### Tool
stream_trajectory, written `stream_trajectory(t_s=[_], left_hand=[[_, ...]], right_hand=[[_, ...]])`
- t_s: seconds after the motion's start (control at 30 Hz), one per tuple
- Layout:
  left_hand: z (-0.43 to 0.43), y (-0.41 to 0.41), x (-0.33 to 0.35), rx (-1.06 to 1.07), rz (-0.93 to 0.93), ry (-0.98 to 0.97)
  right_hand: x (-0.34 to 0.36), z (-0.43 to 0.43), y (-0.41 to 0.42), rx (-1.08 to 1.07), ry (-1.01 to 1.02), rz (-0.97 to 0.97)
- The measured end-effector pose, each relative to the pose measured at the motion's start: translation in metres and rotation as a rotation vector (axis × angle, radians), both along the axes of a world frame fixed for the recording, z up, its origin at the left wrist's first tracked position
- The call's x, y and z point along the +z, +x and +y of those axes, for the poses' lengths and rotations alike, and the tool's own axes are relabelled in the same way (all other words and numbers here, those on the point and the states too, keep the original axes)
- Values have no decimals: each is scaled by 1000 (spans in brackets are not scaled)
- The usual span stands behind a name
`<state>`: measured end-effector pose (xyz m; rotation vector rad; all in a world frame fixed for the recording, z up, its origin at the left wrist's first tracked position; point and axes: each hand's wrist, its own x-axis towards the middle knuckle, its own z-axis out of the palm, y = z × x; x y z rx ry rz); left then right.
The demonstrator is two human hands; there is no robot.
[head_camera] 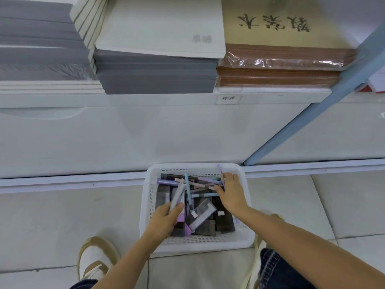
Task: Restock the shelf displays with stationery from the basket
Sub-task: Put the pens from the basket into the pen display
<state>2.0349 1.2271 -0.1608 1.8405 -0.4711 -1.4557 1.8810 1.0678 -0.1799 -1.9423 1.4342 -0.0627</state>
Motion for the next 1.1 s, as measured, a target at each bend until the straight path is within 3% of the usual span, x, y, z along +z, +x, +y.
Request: stream_trajectory(t_s=[0.13,0.3,0.67,0.87,1.1], left_hand=[[0,0,-1,18,11,-11],[1,1,-7,20,-10,-13],[0,2,-9,35,-96,-7],[-2,3,-9,102,-142,-15],[-21,-6,12,268,-38,-74]], right_hand=[[-7,-6,7,129,-60,42],[-18,-1,7,411,28,172],[-15,-10,20,529,88,214],[-6,-16,11,595,54,89],[44,-20,9,475,363,-190]])
